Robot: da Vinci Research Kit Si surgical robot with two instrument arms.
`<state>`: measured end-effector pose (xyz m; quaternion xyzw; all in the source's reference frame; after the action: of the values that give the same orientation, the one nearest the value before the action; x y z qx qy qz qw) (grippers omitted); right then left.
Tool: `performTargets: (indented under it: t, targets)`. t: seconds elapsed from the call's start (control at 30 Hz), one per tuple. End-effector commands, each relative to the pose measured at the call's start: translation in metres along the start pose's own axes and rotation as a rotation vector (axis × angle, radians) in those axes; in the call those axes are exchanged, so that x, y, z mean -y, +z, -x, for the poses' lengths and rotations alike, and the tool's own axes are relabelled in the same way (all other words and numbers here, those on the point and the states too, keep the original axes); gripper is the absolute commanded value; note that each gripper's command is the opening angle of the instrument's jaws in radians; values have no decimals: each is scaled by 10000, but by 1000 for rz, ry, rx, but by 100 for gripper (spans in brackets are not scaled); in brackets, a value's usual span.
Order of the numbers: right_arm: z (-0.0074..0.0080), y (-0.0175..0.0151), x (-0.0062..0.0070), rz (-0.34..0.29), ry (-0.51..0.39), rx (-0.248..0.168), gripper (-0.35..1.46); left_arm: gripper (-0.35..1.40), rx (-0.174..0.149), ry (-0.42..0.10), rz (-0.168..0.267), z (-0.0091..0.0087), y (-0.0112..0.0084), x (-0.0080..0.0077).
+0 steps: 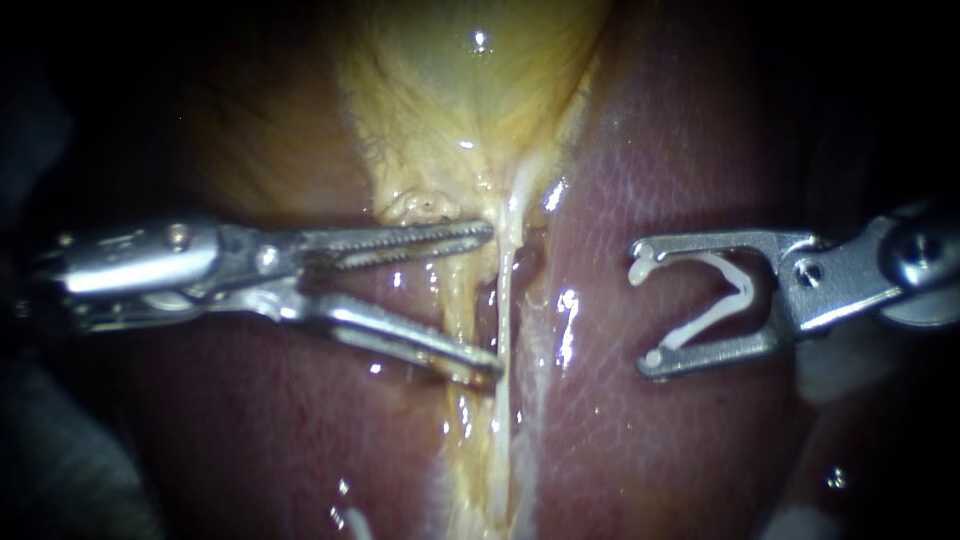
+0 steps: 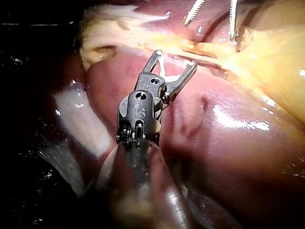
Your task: Grabbing gallbladder
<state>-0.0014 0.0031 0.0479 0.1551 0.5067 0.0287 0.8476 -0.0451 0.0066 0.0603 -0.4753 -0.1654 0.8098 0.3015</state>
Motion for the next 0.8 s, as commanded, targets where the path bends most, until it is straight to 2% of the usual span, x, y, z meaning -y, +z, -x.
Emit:
performTargets:
  t: [0.03,0.17,0.27,0.53,0.8]
  targets:
    - [0,0,0,0,0,0,49,71,-1,-3,-7,-1,-4,2]
    - [0,0,0,0,0,0,49,69,-3,-10,-25,-7,-17,12]
    - [0,0,0,0,0,0,49,67,-4,8,-36,-5,-19,20]
    - [0,0,0,0,0,0,49,59,-6,32,-64,6,-12,40]
    - [0,0,0,0,0,0,49,54,29,37,-96,20,1,64]
